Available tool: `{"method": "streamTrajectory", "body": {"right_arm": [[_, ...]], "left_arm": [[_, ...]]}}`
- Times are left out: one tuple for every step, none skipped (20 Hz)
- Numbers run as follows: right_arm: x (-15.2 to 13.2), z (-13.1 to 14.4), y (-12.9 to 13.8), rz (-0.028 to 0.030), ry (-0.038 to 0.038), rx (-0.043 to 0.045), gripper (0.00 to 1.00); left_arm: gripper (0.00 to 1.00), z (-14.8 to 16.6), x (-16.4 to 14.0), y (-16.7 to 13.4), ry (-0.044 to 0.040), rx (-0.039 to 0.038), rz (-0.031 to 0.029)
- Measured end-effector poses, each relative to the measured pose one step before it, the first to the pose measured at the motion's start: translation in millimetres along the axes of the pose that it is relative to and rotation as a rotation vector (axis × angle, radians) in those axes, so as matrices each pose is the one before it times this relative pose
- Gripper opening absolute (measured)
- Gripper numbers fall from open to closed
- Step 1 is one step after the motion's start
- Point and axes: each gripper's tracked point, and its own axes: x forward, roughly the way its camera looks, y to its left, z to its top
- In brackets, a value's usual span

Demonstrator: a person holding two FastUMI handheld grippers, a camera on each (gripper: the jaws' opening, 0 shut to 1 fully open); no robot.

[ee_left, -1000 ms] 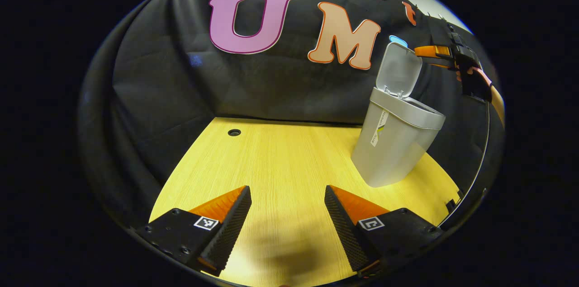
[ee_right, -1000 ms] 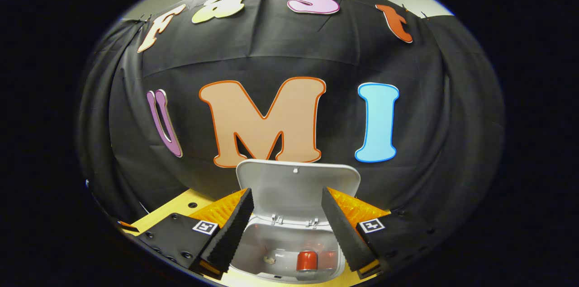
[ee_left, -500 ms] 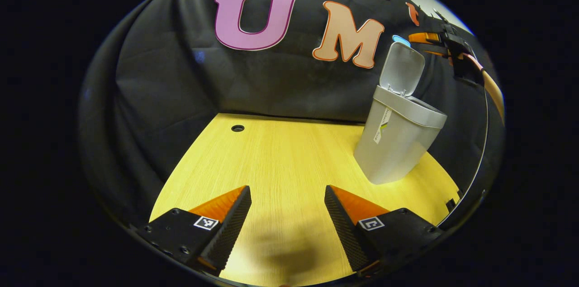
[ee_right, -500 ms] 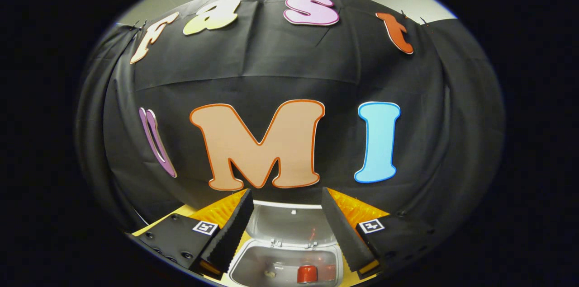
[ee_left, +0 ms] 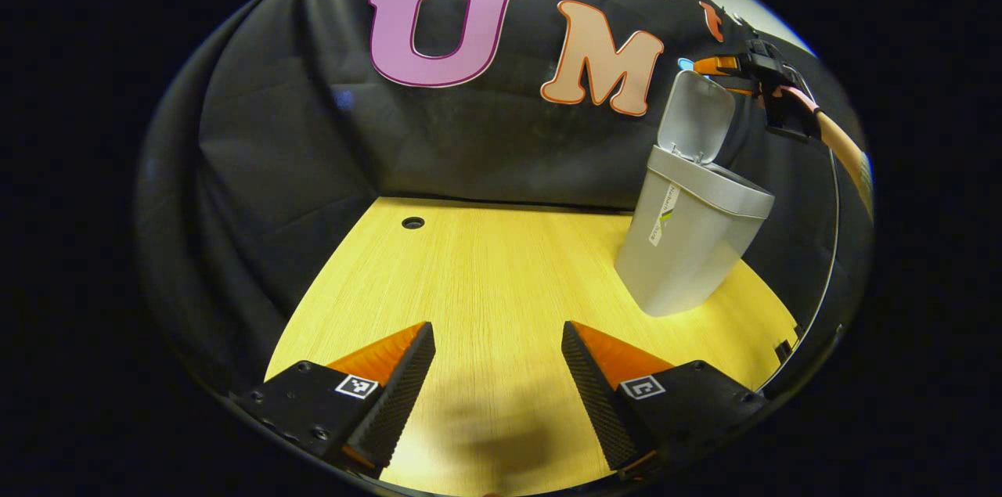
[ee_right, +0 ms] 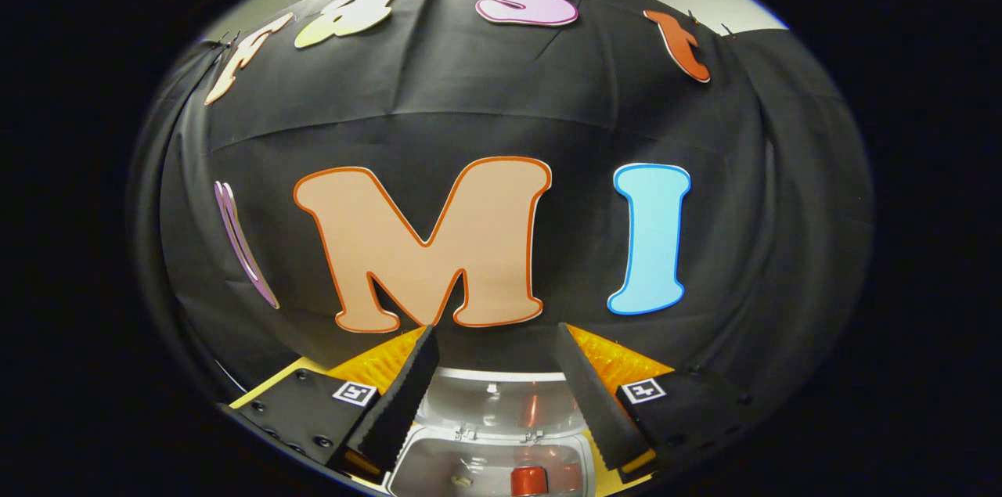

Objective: Press the lid of the desktop garbage bin to open it, pick up the crumpled paper on the desktop and throw it into the bin, then pick up the pop can on the desktop and drop it into the bin, and finally close the garbage bin lid.

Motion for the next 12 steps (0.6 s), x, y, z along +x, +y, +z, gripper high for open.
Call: {"method": "streamTrajectory", "body": {"right_arm": [[-0.42, -0.84, 0.01, 0.00335, 0.00266, 0.00309, 0.97], [-0.71, -0.21, -0.1, 0.00312, 0.00051, 0.00676, 0.95], [-0.98, -1.41, -0.21, 0.00188, 0.002, 0.00815, 0.99], [-2.25, -1.03, -0.17, 0.00166, 0.00111, 0.00592, 0.97], [-2.72, -1.38, 0.1, 0.00116, -0.00155, 0.00205, 0.97], [-3.25, -1.36, -0.24, 0.00042, -0.0015, -0.00251, 0.96], [-5.52, -1.25, 0.28, 0.00072, -0.00172, -0.00336, 0.96], [-5.12, -2.09, 0.97, 0.00148, -0.0003, -0.00371, 0.99], [-5.85, -2.31, 0.34, 0.00142, -0.0011, -0.00066, 0.99], [-5.53, -1.91, 0.58, 0.00034, 0.00024, 0.00155, 0.98], [-5.6, -3.52, -0.41, 0.00043, -0.00055, 0.00284, 0.97], [-5.59, -2.89, -0.23, 0.00102, 0.00211, 0.0031, 0.97]], "left_arm": [[0.96, -0.29, 0.27, -0.96, 0.00188, 0.00428, -0.00324], [0.96, -0.55, -1.1, -1.48, 0.0008, 0.00462, -0.00267], [0.96, 0.67, -0.28, -1.19, -0.00062, 0.00481, -0.00328], [0.96, 0.59, 0.34, -2.51, -0.00112, 0.00522, -0.00355], [0.96, -0.43, 0.48, -0.86, -0.00071, 0.00343, -0.00349], [0.96, -0.39, -0.51, -2.21, -0.00037, 0.00288, -0.00541], [0.95, -0.34, 0.65, -1.85, 0.00145, 0.00143, -0.00487], [0.95, -0.83, 0.02, -2.15, 0.00124, 0.00229, -0.00579], [0.95, -0.17, -0.04, -1.94, 0.00019, 0.00396, -0.00492], [0.95, 0.02, 0.69, -1.8, 0.00023, 0.00352, -0.00538], [0.95, -0.62, 0.75, -1.82, 0.00175, 0.00236, -0.00592], [0.95, -0.81, 0.67, -2.76, 0.00276, 0.00176, -0.00705]]}}
